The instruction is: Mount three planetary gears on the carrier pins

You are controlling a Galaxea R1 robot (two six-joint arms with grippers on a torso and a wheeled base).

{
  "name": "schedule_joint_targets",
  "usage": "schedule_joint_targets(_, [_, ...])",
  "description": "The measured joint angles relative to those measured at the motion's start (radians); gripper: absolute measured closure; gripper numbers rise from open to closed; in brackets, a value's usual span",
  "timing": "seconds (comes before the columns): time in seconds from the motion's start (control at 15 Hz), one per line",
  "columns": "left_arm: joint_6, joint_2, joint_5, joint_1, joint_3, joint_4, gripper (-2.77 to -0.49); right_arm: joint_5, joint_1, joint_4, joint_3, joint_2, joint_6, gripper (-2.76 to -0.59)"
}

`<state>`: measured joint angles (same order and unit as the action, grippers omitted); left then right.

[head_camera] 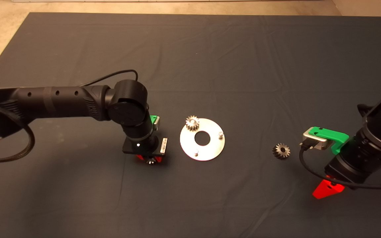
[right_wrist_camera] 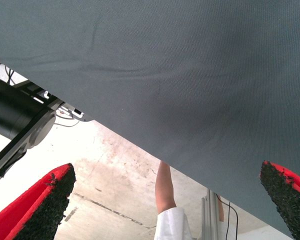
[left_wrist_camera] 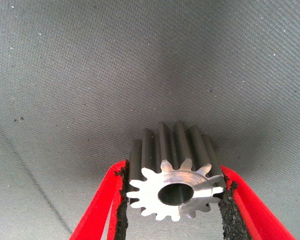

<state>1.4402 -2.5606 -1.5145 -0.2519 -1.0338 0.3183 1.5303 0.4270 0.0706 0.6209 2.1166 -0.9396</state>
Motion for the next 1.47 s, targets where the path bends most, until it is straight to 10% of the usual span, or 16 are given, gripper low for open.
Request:
schedule_joint_targets(1.2, [0.041, -0.002, -0.006, -0.001, 0.053, 0.009, -0.83, 0.000, 0.000, 0.000, -0.014, 0.000, -0.004, -2.75])
schedule_joint_targets(1.47, [0.105, -0.028, -0.011, -0.074, 0.124, 0.008, -0.83, 0.000, 0.000, 0.000, -0.016, 0.000, -0.004, -2.75])
